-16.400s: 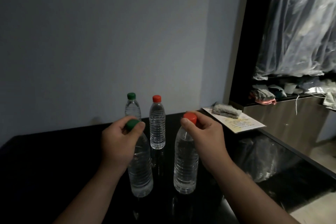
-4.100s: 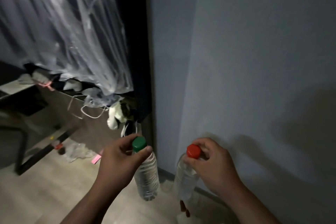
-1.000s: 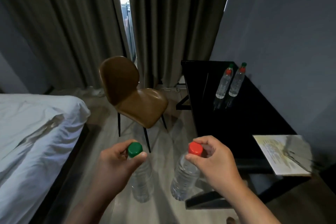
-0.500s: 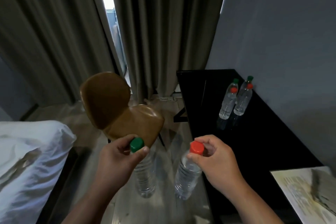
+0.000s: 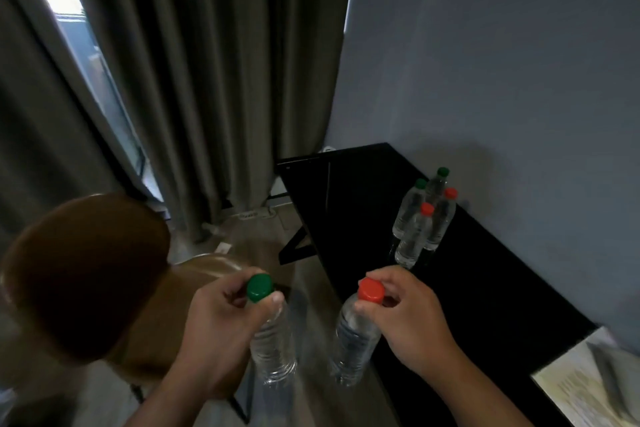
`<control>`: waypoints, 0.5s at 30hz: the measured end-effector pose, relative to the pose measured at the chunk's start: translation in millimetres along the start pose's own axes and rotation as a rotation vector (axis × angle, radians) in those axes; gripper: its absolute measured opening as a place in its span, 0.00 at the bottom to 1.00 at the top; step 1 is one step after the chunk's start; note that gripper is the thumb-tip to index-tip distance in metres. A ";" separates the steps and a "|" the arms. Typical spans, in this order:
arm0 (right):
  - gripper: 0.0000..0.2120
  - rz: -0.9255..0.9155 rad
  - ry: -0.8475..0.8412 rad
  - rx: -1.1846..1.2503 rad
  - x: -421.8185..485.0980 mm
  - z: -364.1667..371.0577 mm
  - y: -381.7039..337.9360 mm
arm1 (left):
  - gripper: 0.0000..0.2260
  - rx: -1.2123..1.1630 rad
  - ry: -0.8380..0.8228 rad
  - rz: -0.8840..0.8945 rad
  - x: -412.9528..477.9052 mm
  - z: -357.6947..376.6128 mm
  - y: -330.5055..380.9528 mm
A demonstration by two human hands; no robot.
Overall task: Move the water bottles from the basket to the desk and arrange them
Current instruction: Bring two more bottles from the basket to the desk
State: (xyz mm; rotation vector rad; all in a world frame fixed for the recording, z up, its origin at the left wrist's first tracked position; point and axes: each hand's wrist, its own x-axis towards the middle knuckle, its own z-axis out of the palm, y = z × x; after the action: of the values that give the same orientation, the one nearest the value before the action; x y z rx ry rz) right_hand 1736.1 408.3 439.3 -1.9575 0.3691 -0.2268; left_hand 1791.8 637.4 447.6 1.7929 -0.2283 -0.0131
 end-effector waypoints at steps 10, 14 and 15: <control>0.17 0.115 0.202 0.048 94.8 19.9 -8.9 | 0.09 0.008 -0.224 0.088 150.8 17.1 -23.5; 0.17 0.177 0.257 0.046 136.8 12.9 6.7 | 0.12 0.019 -0.276 0.045 207.0 48.0 -41.5; 0.17 0.183 0.266 0.048 148.4 10.7 10.1 | 0.10 0.020 -0.284 0.040 219.4 56.2 -42.0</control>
State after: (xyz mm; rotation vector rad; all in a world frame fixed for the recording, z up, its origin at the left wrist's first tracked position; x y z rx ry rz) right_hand 1876.6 360.5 424.2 -1.8366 0.7064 -0.3745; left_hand 2005.7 556.8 418.8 1.8028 -0.4683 -0.2388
